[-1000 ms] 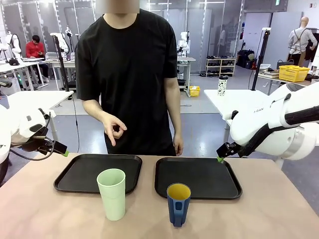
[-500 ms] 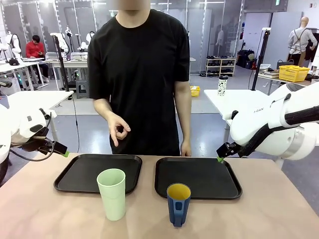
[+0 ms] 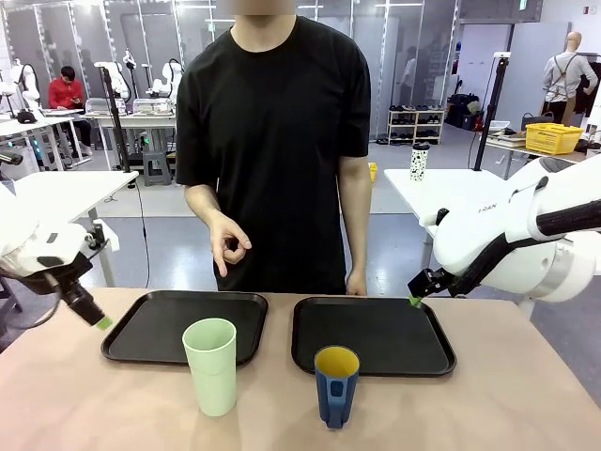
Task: Sort and store the cups by type.
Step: Pick up the Reusable plastic cup.
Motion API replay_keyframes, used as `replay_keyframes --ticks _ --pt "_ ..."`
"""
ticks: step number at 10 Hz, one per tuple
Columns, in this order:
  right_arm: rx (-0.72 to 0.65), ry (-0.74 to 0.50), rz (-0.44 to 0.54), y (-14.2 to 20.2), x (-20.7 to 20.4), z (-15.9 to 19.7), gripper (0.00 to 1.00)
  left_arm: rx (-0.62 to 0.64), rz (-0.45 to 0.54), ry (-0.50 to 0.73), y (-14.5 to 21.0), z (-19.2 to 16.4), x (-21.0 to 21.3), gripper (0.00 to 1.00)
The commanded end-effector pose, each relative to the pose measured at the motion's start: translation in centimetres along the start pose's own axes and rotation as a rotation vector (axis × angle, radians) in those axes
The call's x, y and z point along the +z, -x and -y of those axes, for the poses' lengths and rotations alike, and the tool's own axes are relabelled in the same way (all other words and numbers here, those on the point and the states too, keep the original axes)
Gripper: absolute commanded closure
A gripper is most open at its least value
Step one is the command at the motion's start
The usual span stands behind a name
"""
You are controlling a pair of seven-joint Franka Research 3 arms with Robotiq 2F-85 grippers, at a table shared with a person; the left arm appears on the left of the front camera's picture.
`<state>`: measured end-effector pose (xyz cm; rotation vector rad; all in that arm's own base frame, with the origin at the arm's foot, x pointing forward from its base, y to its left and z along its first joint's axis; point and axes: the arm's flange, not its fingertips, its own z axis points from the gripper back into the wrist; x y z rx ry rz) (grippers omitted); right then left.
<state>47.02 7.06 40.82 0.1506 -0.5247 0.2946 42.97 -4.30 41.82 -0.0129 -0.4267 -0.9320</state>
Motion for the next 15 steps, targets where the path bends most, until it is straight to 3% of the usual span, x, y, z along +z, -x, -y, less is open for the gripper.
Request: replay_keyframes --ticks 1,3,4,5,7,8,14,15 --pt "-0.001 -0.011 0.002 0.2 0.1 0.2 0.00 -0.290 -0.058 0.092 0.4 1.0 0.1 0.00" --pt "-0.001 -0.011 0.002 0.2 0.1 0.2 0.00 -0.511 -0.105 0.176 0.4 3.1 -1.0 0.00" --pt "-0.001 -0.011 0.002 0.2 0.1 0.2 0.00 -0.562 -0.106 0.200 0.4 3.8 -1.7 0.00" --pt "-0.001 -0.011 0.002 0.2 0.1 0.2 0.00 -0.554 -0.103 0.158 0.2 3.7 -2.5 0.00" --pt "-0.001 -0.011 0.002 0.2 0.1 0.2 0.00 -0.585 -0.080 0.204 0.4 3.9 -3.3 0.00" --pt "-0.001 -0.011 0.002 0.2 0.1 0.2 0.00 -0.569 -0.121 0.192 0.0 4.6 -2.3 0.00" --pt "-0.001 -0.011 0.002 0.2 0.1 0.2 0.00 -0.576 -0.131 0.188 0.0 4.6 -2.6 0.00" --pt "-0.001 -0.011 0.002 0.2 0.1 0.2 0.00 -0.574 -0.047 0.225 0.0 4.8 -3.5 0.00"
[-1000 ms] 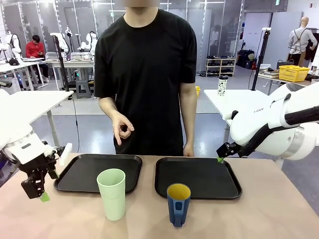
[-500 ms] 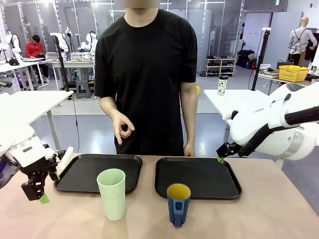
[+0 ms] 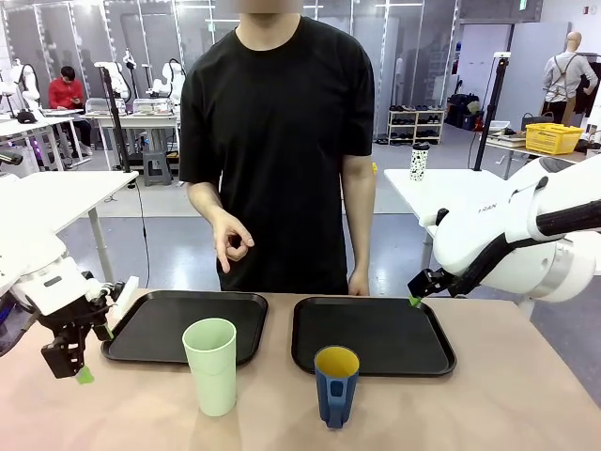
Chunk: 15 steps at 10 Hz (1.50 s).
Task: Sort and store the cups by type.
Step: Pick up the Reusable plastic cup.
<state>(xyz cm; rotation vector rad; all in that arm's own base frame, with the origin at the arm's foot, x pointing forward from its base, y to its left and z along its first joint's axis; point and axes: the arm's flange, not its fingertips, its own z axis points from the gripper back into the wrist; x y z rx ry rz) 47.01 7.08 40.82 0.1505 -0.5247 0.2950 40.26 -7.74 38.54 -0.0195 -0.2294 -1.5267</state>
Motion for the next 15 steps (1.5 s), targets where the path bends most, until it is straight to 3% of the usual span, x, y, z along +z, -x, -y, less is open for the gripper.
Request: replay_keyframes --ticks 1,3,8,10,12,15 --pt "-0.002 -0.011 0.002 0.2 0.1 0.2 0.00 -0.024 0.162 0.000 0.4 0.0 -1.2 0.00" --pt "-0.002 -0.011 0.002 0.2 0.1 0.2 0.00 -0.051 0.373 0.013 1.7 0.4 -2.2 0.00" --pt "-0.002 -0.011 0.002 0.2 0.1 0.2 0.00 -0.133 0.731 0.078 1.3 0.9 -6.2 0.00" --pt "-0.002 -0.011 0.002 0.2 0.1 0.2 0.00 -0.114 0.852 0.064 1.6 0.5 -7.6 0.00" --pt "-0.002 -0.011 0.002 0.2 0.1 0.2 0.00 -0.079 1.042 0.047 2.1 0.5 -9.3 0.00" --pt "-0.002 -0.011 0.002 0.2 0.1 0.2 0.00 -0.031 1.199 0.046 3.3 0.8 -10.5 0.00"
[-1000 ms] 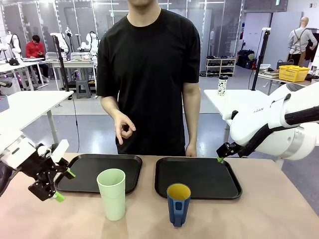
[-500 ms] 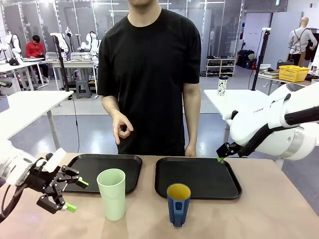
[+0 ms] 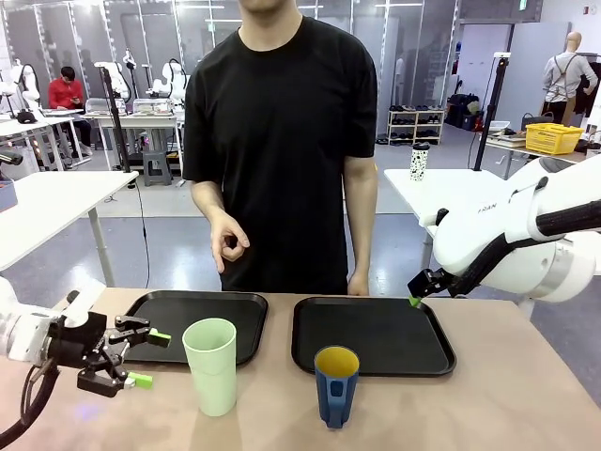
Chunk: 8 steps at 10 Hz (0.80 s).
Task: Sort and store the cups by type.
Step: Pick up the Reusable plastic cup.
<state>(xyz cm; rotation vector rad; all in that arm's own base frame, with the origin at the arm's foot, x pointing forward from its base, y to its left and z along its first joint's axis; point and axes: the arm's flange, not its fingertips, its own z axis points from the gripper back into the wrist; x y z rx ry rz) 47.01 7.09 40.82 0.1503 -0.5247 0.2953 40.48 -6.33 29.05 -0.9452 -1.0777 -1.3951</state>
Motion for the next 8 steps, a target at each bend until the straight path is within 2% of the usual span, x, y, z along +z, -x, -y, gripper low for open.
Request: replay_keyframes --ticks 1,3,6,7,8 --pt "-0.002 -0.011 0.002 0.24 0.08 0.23 0.00 0.010 0.076 -0.011 1.86 -0.16 -0.18 0.00" --pt "-0.002 -0.011 0.002 0.24 0.08 0.23 0.00 0.044 0.142 -0.018 2.17 -0.13 -0.16 0.00" --pt "-0.002 -0.011 0.002 0.24 0.08 0.23 0.00 0.052 0.157 -0.027 2.39 0.07 -0.29 0.00" --pt "-0.002 -0.011 0.002 0.24 0.08 0.23 0.00 0.095 0.108 0.007 2.43 0.58 0.06 0.00" --pt "-0.002 -0.011 0.002 0.24 0.08 0.23 0.00 0.095 0.108 0.007 2.43 0.58 0.06 0.00"
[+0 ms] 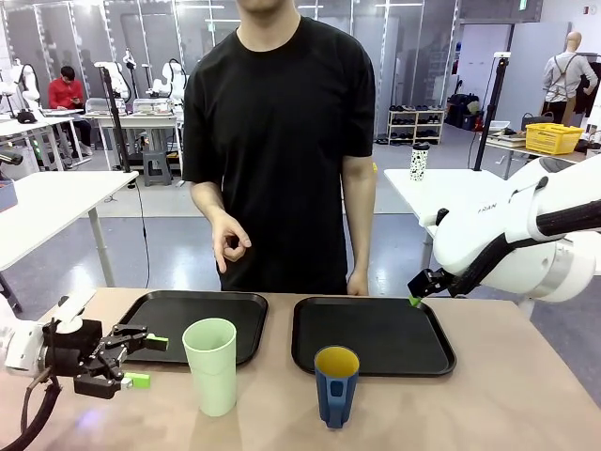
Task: Sort and store the cups by type.
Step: Pick up the Reusable plastic cup.
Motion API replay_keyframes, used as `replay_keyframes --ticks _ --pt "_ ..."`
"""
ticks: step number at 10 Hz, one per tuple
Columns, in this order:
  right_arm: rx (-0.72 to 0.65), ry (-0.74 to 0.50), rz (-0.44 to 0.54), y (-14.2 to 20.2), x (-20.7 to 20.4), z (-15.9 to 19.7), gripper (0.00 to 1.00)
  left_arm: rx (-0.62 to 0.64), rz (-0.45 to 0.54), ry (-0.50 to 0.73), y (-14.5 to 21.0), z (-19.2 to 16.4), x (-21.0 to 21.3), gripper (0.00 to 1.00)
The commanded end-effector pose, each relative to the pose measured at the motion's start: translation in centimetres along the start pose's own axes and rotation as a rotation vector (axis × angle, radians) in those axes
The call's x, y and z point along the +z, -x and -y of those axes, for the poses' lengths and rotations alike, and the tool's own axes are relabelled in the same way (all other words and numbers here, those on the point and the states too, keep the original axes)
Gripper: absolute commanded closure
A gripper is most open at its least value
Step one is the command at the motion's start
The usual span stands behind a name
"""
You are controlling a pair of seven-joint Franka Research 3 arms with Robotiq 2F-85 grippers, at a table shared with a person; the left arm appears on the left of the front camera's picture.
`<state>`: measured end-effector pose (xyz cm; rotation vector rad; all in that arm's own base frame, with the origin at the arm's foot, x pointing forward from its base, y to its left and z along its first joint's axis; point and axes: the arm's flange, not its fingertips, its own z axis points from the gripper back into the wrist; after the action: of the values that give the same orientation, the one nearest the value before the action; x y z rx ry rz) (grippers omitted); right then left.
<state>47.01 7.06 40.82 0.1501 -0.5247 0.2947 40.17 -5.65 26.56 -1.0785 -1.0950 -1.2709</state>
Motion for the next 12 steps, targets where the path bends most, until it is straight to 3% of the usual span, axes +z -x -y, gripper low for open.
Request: replay_keyframes --ticks 1,12 --pt "-0.001 -0.012 0.002 0.2 0.1 0.2 0.00 -0.009 -0.006 0.004 -0.1 0.0 0.1 0.00" --pt "-0.001 -0.012 0.002 0.2 0.1 0.2 0.00 0.042 0.020 0.025 3.2 -4.5 -3.9 0.00"
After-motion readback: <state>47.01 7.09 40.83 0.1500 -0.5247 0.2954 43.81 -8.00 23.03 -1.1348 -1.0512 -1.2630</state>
